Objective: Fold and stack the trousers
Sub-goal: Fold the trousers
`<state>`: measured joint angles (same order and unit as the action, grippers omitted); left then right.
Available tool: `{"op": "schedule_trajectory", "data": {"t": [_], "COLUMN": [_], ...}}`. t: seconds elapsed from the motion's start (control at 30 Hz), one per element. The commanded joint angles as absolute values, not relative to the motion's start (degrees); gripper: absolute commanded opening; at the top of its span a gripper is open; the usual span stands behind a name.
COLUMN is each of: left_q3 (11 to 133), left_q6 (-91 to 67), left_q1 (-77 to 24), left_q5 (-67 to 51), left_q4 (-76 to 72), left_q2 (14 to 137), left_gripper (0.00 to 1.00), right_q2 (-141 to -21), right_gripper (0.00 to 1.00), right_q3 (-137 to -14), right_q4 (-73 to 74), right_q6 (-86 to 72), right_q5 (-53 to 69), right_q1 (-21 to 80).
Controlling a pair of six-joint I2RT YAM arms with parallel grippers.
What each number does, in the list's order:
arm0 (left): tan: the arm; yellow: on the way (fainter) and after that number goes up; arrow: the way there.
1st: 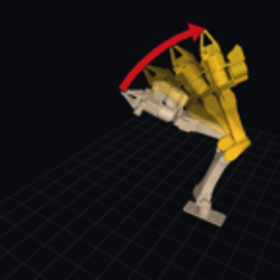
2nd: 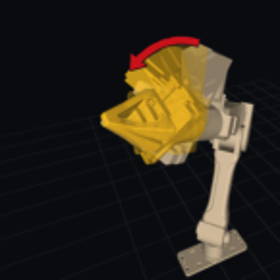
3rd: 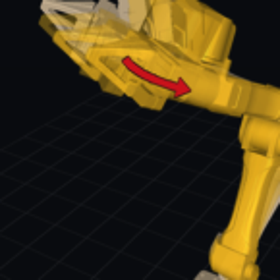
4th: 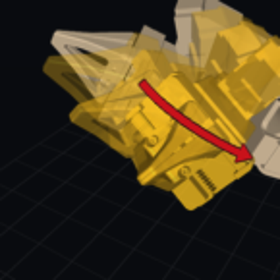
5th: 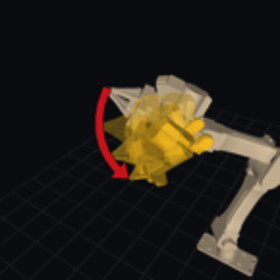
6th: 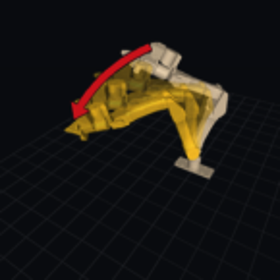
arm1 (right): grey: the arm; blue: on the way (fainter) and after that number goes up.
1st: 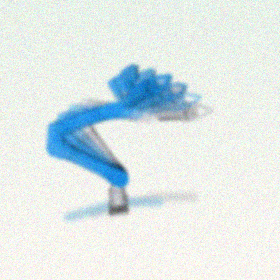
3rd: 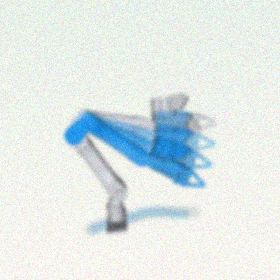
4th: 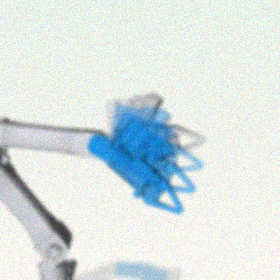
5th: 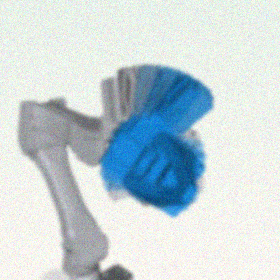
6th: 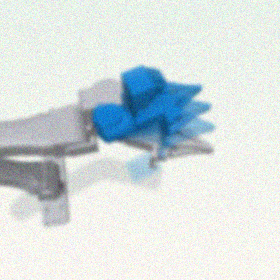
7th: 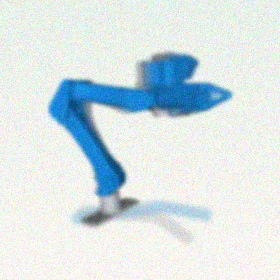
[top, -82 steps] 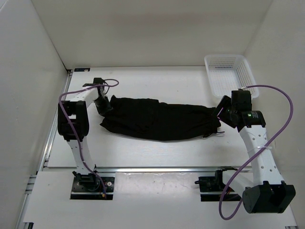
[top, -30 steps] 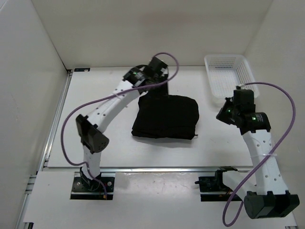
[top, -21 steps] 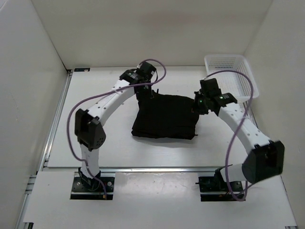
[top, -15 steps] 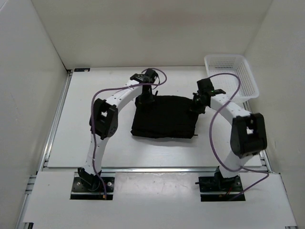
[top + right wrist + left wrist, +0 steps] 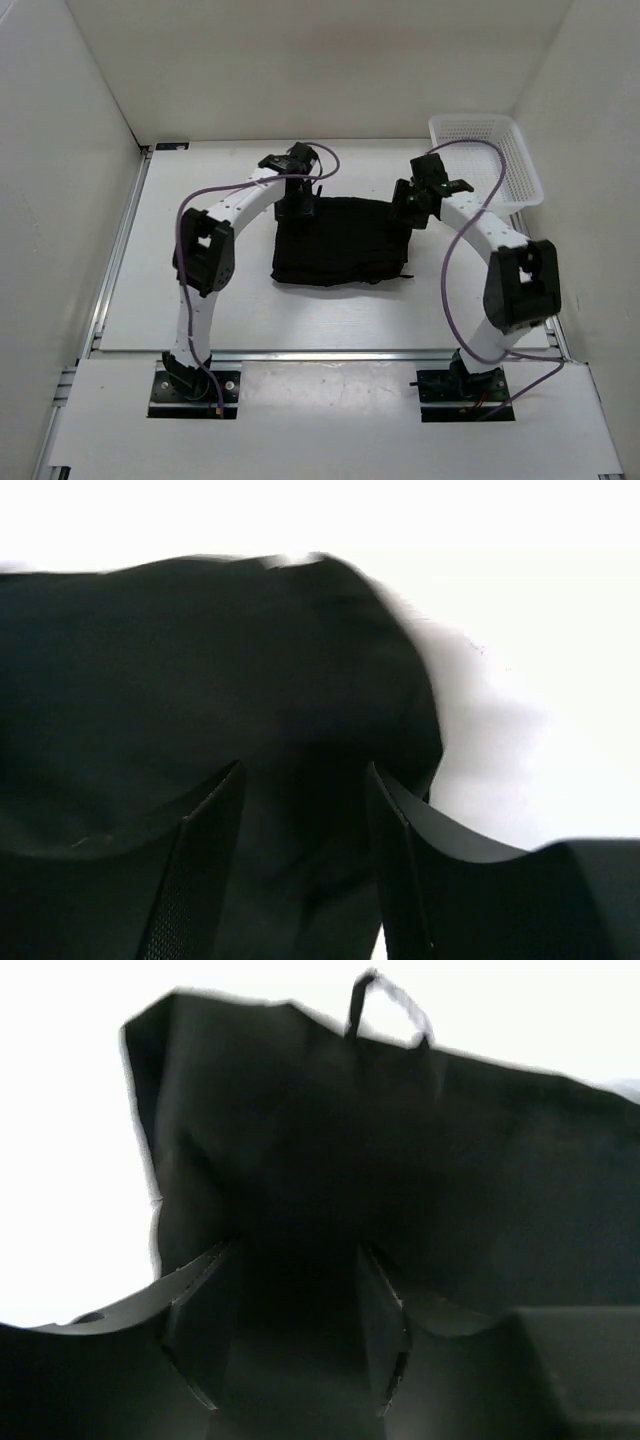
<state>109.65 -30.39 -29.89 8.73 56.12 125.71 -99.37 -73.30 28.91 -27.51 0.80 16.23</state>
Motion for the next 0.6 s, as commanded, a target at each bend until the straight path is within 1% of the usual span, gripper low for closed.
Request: {"op": "schedule_trajectory", "data": {"t": [0.0, 0.03, 0.07, 0.1, 0.13, 0.17, 0.2, 0.27, 0.37, 0.4, 0.47, 0.5, 0.53, 0.57], "left_q3": [105.2, 101.1, 98.7, 96.4, 94.4, 90.1, 88.1, 83.3, 82.5, 83.1, 84.0, 85.1, 85.9, 86.9], "left_q6": [-29.0, -29.0, -29.0, -29.7, -30.5, -31.7, -32.3, -33.6, -33.6, -33.6, -33.0, -33.0, -33.0, -32.4], "left_q1": [-30.8, -30.8, -31.5, -31.5, -31.5, -32.1, -32.6, -33.2, -34.3, -34.3, -34.3, -34.3, -34.3, -34.3], "left_q5": [10.7, 10.7, 11.4, 11.9, 12.0, 12.0, 11.1, 10.3, 9.8, 9.8, 9.8, 10.3, 10.8, 11.4], "left_q4": [56.1, 56.1, 55.4, 55.4, 54.8, 53.5, 52.7, 50.6, 49.3, 49.3, 50.2, 50.8, 51.6, 53.6], "left_q2": [110.9, 109.9, 109.1, 108.5, 107.9, 107.9, 107.4, 106.9, 108.5, 108.5, 107.7, 106.4, 104.9, 101.7], "left_gripper": [0.63, 0.63, 0.60, 0.49, 0.42, 0.38, 0.36, 0.35, 0.37, 0.40, 0.45, 0.54, 0.60, 0.72], "right_q2": [-89.7, -88.8, -87.4, -86.8, -86.8, -86.8, -86.8, -86.8, -89.1, -89.1, -86.9, -85.5, -83.9, -80.5], "right_gripper": [0.57, 0.57, 0.55, 0.48, 0.44, 0.41, 0.40, 0.40, 0.44, 0.45, 0.54, 0.60, 0.69, 0.87], "right_q3": [-75.3, -73.0, -71.4, -69.6, -67.8, -63.9, -62.2, -57.4, -56.7, -56.7, -60.0, -61.5, -63.2, -64.9], "right_q4": [32.6, 33.1, 33.1, 33.1, 32.4, 31.6, 30.9, 28.0, 27.2, 27.2, 28.9, 30.2, 33.2, 34.6], "right_q6": [-25.2, -25.2, -25.2, -26.0, -26.5, -27.7, -28.3, -29.1, -29.8, -29.8, -29.8, -29.8, -29.2, -28.7], "right_q5": [-2.2, -2.7, -3.2, -3.3, -4.0, -4.0, -4.0, -4.0, -5.1, -5.1, -5.9, -6.8, -7.8, -8.7], "right_q1": [19.6, 20.6, 22.7, 23.8, 24.7, 25.9, 26.5, 27.6, 27.6, 27.6, 28.3, 28.3, 28.9, 28.9]}}
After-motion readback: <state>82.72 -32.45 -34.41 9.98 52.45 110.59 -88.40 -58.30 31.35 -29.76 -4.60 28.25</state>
